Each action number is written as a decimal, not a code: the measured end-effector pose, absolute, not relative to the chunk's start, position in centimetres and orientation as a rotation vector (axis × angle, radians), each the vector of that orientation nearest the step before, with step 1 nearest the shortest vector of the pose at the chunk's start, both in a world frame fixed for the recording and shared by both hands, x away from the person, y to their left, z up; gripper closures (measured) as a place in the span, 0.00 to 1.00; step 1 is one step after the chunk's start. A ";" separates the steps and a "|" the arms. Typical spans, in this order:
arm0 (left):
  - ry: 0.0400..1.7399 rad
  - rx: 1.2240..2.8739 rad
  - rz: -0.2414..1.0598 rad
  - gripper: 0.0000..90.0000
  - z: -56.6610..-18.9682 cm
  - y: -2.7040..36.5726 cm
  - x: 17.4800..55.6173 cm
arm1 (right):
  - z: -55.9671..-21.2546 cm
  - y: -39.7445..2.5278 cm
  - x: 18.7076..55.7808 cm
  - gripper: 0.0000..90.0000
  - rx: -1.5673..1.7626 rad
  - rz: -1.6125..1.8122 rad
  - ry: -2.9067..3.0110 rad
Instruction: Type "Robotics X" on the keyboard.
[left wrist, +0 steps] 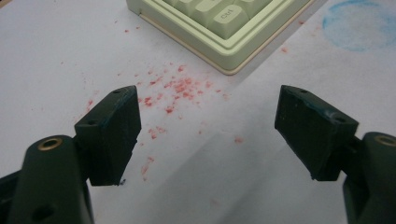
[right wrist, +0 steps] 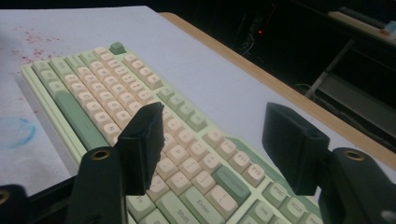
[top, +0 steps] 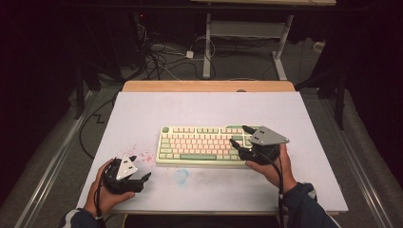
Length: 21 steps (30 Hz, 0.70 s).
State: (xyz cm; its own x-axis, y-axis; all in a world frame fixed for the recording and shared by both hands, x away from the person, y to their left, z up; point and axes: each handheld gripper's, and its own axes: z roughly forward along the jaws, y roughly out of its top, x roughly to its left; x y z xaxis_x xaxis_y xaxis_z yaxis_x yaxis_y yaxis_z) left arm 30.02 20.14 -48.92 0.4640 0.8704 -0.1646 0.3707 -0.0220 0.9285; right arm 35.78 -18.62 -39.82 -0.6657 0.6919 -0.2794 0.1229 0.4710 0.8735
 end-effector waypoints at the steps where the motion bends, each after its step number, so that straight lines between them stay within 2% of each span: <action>1: 1.100 1.612 0.567 0.24 -48.9 20.2 30.0 | -39.8 -18.8 35.6 0.39 0.688 1.176 2.087; 10: 1.096 1.607 0.578 0.24 -48.7 20.2 30.1 | -40.2 -20.4 34.2 0.32 0.707 1.165 2.032; 21: 1.101 1.584 0.603 0.25 -48.4 20.2 30.3 | -41.6 -21.7 32.4 0.31 0.723 1.134 2.003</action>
State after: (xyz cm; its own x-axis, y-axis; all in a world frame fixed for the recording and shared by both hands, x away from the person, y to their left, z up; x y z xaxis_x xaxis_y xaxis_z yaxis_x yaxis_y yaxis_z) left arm 30.35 20.23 -48.36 0.4464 0.8813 -0.1548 0.3444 -0.0095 0.9388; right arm 32.42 -21.66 -41.62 -0.5891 0.7474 -0.3071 0.1217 0.4577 0.8807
